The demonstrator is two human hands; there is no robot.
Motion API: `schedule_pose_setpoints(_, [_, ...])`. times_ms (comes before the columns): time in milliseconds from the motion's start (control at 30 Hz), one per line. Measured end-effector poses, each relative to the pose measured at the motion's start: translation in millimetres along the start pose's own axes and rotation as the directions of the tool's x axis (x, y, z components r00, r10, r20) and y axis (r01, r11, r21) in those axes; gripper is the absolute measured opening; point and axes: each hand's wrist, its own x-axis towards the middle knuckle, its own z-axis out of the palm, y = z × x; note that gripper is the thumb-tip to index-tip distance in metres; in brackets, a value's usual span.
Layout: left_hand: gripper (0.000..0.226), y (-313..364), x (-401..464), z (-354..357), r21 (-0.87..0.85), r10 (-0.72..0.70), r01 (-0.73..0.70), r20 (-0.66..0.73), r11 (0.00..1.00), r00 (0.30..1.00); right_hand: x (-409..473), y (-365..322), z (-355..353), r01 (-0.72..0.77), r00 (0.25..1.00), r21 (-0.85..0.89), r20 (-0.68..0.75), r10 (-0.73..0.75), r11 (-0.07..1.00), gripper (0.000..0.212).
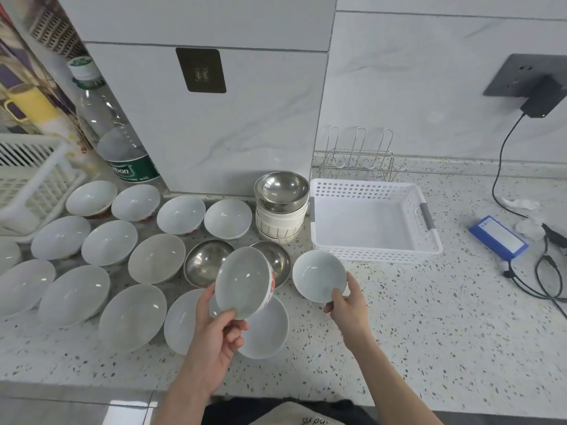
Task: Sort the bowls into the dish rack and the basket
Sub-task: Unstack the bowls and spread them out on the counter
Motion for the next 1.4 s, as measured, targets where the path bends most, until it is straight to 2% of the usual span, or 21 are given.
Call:
schedule_pose_setpoints(233, [0.055, -6.5, 0.4, 3.8, 0.109, -0.005, -0.002, 0.063, 0.994, 0.998, -1.2, -2.3, -2.8, 0.001, 1.0, -0.085, 0.022, 0.0, 0.996, 0.053])
schedule_pose_setpoints(333, [0.059, -7.2, 1.0, 11.9, 0.217, 0.002, -0.028, 0.115, 0.976, 0.993, -6.2, -4.9, -9.1, -0.009, 0.999, -0.159, -0.047, 0.002, 0.987, 0.062])
schedule_pose_setpoints(400, [0.061, -7.7, 0.3, 19.0, 0.306, 0.003, -0.051, 0.156, 0.951, 0.988, -13.2, -5.6, -17.3, 0.021, 0.993, -0.174, -0.109, -0.041, 0.984, 0.055])
schedule_pose_setpoints(467, [0.065, -10.3, -1.1, 27.8, 0.4, -0.012, -0.07, 0.197, 0.914, 0.98, -21.8, -4.9, -27.7, 0.081, 0.987, -0.154, -0.129, -0.101, 0.985, 0.038])
schedule_pose_setpoints(567, [0.067, -21.1, -2.3, 43.4, 0.499, -0.039, -0.083, 0.23, 0.863, 0.972, -35.4, -1.5, -43.2, 0.135, 0.987, -0.088, -0.082, -0.142, 0.987, 0.025])
schedule_pose_setpoints(700, [0.063, -39.6, -2.6, 56.3, 0.597, -0.087, -0.093, 0.267, 0.797, 0.96, -56.4, 6.6, -56.2, 0.149, 0.986, 0.022, 0.067, -0.15, 0.989, 0.03])
schedule_pose_setpoints(767, [0.063, -48.4, -1.9, 57.7, 0.634, -0.118, -0.087, 0.273, 0.768, 0.955, -63.7, 10.2, -57.4, 0.143, 0.985, 0.024, 0.095, -0.145, 0.989, 0.029])
schedule_pose_setpoints(900, [0.063, -61.1, -2.7, 58.0, 0.667, -0.15, -0.077, 0.277, 0.741, 0.949, -65.2, 22.2, -57.8, 0.099, 0.992, -0.141, 0.09, -0.087, 0.985, 0.018])
schedule_pose_setpoints(1000, [0.063, -66.2, -5.3, 58.2, 0.686, -0.156, -0.093, 0.292, 0.722, 0.944, -62.3, 33.0, -60.1, 0.052, 0.993, -0.244, 0.115, -0.024, 0.968, 0.025])
schedule_pose_setpoints(1133, [0.059, -75.9, -6.8, 56.0, 0.713, -0.143, -0.13, 0.308, 0.689, 0.941, -59.1, 36.9, -61.5, 0.053, 0.993, -0.301, 0.119, -0.018, 0.952, 0.027])
schedule_pose_setpoints(1233, [0.059, -81.7, -6.8, 53.3, 0.76, -0.115, -0.192, 0.331, 0.621, 0.937, -58.5, 36.7, -60.3, 0.069, 0.991, -0.323, 0.127, -0.029, 0.944, 0.026])
schedule_pose_setpoints(1400, [0.082, -82.3, -11.1, 49.5, 0.801, -0.062, -0.279, 0.364, 0.53, 0.929, -59.7, 37.0, -53.6, 0.1, 0.987, -0.349, 0.155, -0.048, 0.932, 0.029])
